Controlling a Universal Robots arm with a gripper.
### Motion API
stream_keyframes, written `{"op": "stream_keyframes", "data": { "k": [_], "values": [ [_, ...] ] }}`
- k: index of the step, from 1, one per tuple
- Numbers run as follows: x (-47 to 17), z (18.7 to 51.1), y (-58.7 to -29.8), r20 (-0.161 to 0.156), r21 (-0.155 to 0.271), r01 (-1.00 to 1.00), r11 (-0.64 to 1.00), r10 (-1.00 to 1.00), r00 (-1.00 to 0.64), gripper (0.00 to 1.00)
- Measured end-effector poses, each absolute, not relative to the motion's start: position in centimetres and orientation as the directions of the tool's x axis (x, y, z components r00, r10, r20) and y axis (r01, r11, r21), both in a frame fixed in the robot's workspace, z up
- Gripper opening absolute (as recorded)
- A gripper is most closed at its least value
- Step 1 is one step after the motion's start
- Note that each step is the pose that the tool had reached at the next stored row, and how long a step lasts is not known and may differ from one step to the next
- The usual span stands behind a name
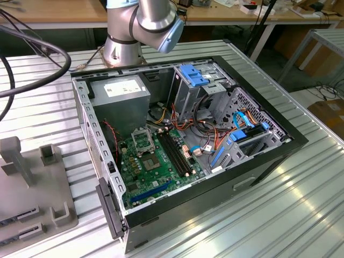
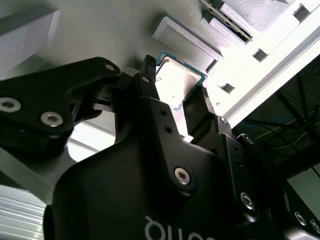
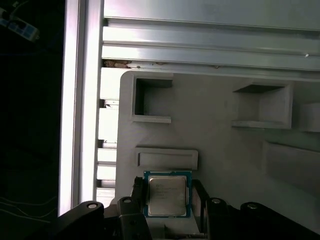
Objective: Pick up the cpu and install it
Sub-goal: 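Pick up the cpu and move it towards the insertion slot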
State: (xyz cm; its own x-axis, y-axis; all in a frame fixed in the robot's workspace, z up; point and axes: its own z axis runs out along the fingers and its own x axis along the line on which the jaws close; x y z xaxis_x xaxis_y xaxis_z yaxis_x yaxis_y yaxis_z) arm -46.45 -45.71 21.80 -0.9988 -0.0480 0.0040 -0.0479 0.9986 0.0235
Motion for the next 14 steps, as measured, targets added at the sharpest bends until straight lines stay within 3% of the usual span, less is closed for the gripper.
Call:
{"op": "stream_keyframes", "data": {
  "k": [14],
  "values": [
    [-46.41, 22.20, -45.71, 0.006, 0.023, -0.048, 0.999, -0.048, -0.999, 0.47]
  ]
}}
